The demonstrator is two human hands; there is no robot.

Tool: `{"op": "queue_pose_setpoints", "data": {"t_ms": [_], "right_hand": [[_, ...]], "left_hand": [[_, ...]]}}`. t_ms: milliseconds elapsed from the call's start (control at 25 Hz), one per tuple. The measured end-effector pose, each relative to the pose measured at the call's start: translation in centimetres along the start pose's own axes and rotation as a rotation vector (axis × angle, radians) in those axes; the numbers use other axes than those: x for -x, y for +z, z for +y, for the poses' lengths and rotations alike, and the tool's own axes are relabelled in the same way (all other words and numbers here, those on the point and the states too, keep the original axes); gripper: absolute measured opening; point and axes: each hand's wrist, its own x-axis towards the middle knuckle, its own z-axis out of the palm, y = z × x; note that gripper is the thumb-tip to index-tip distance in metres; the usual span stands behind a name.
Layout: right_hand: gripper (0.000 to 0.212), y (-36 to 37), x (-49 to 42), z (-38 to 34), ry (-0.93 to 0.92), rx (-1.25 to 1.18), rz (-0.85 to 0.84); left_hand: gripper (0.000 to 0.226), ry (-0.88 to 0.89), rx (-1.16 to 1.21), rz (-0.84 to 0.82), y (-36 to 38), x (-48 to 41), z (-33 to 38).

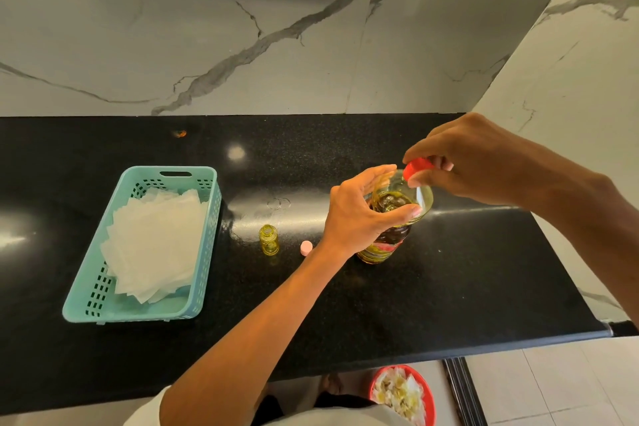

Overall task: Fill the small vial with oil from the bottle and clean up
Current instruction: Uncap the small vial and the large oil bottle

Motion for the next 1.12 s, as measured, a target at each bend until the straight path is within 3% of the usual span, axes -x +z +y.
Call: {"op": "queue_pose_setpoints", "data": {"t_ms": [80,160,320,440,600,840,960,1040,1120], "right_hand": [[0.026,-0.5,0.1,0.3,-0.047,0.013,0.023],[0.03,-0.9,0.8,1.7,-0.05,-0.016,0.138],[0.038,4.0,2.7,5.6,0.252,-0.15,0.326],[0.027,11.9,3.1,7.9,0.516,-0.185,0.164],[0.026,19.9,3.8,10.3,0.673,-0.245,-0.022],[0.037,24.2,4.7,11.4,0.66,-0.273,-0.026],[0.058,23.4,4.6,11.0,0.662,-0.341,-0.022],[0.073,21.8,5.0,10.0,0.652,-0.459,0.104],[0.083,20.0,5.8,7.9,0.625,-0.74,0.33]], "left_hand": [[0.069,0.001,0.014,-0.005,0.0,-0.1,-0.1],[0.07,-0.002,0.015,-0.008,0.0,-0.1,-0.1],[0.069,-0.017,0.005,0.001,0.1,-0.1,-0.3],[0.068,-0.023,-0.001,-0.004,0.2,-0.1,-0.3],[0.068,-0.022,0.008,-0.005,0.3,0.0,-0.4],[0.067,-0.054,0.043,-0.018,0.3,0.2,-0.3],[0.066,-0.065,0.058,-0.035,0.2,0.2,-0.1],[0.069,-0.07,0.06,-0.057,0.4,0.4,0.1],[0.077,-0.065,0.024,-0.04,0.5,1.1,0.3]]}}
